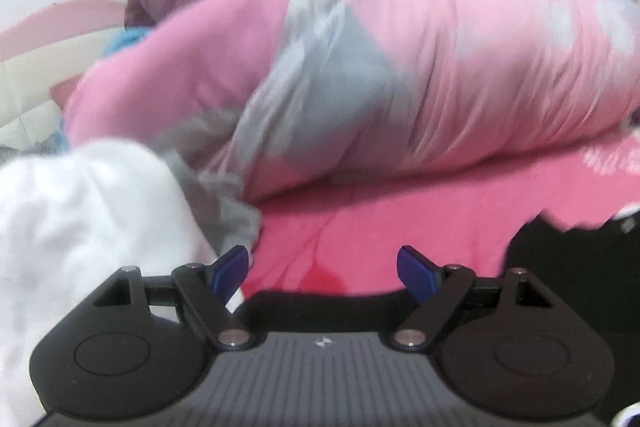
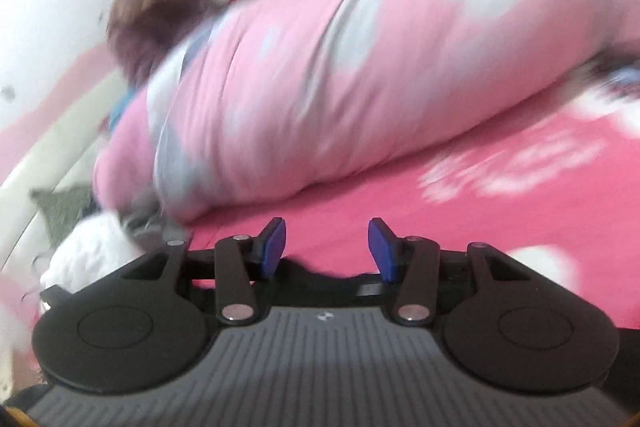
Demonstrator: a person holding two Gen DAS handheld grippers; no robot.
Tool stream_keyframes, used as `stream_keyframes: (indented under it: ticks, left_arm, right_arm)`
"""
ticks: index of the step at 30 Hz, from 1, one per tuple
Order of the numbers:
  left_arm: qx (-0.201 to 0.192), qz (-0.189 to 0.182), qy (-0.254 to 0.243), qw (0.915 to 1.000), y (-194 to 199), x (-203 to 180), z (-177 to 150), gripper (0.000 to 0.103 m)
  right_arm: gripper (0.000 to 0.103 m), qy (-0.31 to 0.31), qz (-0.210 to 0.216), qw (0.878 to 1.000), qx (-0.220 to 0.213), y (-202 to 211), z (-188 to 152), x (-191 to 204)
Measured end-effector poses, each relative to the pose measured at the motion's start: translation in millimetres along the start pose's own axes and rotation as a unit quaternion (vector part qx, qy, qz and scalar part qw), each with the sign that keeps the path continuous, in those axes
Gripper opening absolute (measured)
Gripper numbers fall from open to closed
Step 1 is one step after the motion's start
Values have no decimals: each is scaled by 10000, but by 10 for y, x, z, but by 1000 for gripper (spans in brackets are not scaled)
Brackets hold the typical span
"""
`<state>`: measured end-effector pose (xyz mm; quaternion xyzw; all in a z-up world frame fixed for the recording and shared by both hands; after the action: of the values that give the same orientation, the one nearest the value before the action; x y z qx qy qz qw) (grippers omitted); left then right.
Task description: Fold clothes
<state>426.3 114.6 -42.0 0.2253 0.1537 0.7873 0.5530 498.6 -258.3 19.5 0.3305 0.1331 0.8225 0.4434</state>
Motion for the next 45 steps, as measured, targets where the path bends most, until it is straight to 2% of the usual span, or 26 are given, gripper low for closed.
stream_keyframes:
  ticks: [2, 3, 7, 8, 10, 13, 15, 17, 20, 23, 26, 28, 30, 31, 34, 36, 38, 40, 43, 45]
  left_arm:
    - [-107, -256, -47, 9996, 170, -163, 54, 83]
    - [-100, -399, -111, 9991, 238, -281, 57, 84]
    - [90, -1039, -334, 9940, 434, -829, -76, 84]
    - [177, -1192, -370, 9920, 466, -972, -149, 84]
    - [337, -1401, -433, 9886, 494, -1183, -311, 84]
    - [623, -1453, -557, 9859, 422, -1385, -549, 84]
    - [655, -1399, -504, 9867, 389, -1388, -647, 87]
    - [690, -1386, -390, 9872, 352, -1368, -693, 93]
    - [711, -1394, -229, 9874, 312, -1334, -708, 99]
    - [677, -1374, -183, 9880, 300, -1332, -722, 100]
    - [613, -1308, -223, 9893, 293, -1351, -744, 101]
    - [586, -1306, -211, 9895, 302, -1345, -752, 101]
    - [565, -1321, -183, 9895, 307, -1331, -762, 101]
    - [555, -1326, -172, 9895, 309, -1325, -765, 101]
    - [540, -1319, -172, 9896, 307, -1330, -768, 101]
    - [541, -1321, -166, 9896, 306, -1329, -769, 101]
    - [541, -1326, -159, 9896, 306, -1325, -770, 101]
    - [544, -1335, -143, 9894, 305, -1319, -768, 101]
    - [545, -1351, -118, 9893, 299, -1310, -773, 101]
    - [547, -1362, -103, 9891, 293, -1305, -777, 101]
  right_arm:
    - [40, 154, -423, 9987, -217, 420, -82, -160]
    - [33, 266, -607, 9976, -193, 556, -185, -213]
    - [26, 711, -1340, 9884, -94, 1101, -598, -427]
    - [25, 711, -1405, 9875, -76, 1198, -701, -488]
    - [25, 556, -1438, 9880, -81, 1347, -898, -608]
    - [26, -128, -1642, 9861, -215, 1497, -1124, -982]
    - [27, -409, -1840, 9819, -175, 1458, -1246, -1185]
    - [27, -305, -1907, 9811, -117, 1399, -1331, -1282]
    - [27, 438, -1649, 9852, -156, 1231, -1347, -1111]
    - [27, 1028, -1366, 9852, 90, 869, -1317, -904]
    - [26, 1252, -1065, 9850, 524, 427, -1256, -843]
    - [25, 1207, -1111, 9840, 689, 138, -1134, -914]
    - [23, 1033, -1329, 9839, 597, -71, -914, -1061]
    - [24, 897, -1588, 9821, 469, -143, -785, -1167]
    - [24, 282, -2400, 9703, 121, -268, -468, -1509]
    - [25, 213, -2688, 9629, -85, -200, -396, -1539]
    - [26, 376, -2558, 9655, -317, -67, -394, -1396]
    - [25, 487, -1995, 9783, -282, -32, -441, -1204]
    - [25, 586, -994, 9931, 220, -206, -518, -938]
    - [25, 504, -593, 9951, 603, -452, -535, -882]
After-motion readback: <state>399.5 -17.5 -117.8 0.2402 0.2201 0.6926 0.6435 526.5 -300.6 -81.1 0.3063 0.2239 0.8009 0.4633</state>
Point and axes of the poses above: each gripper's, at about its wrist camera, not at the fingertips, and y roughly against the way its jaws point, x to its left, z to its top, the point moved 1 cm from there along -y, roughly the way its jaws point, and after that the axes turned 2 degrees about z, right-handed, at the moved point
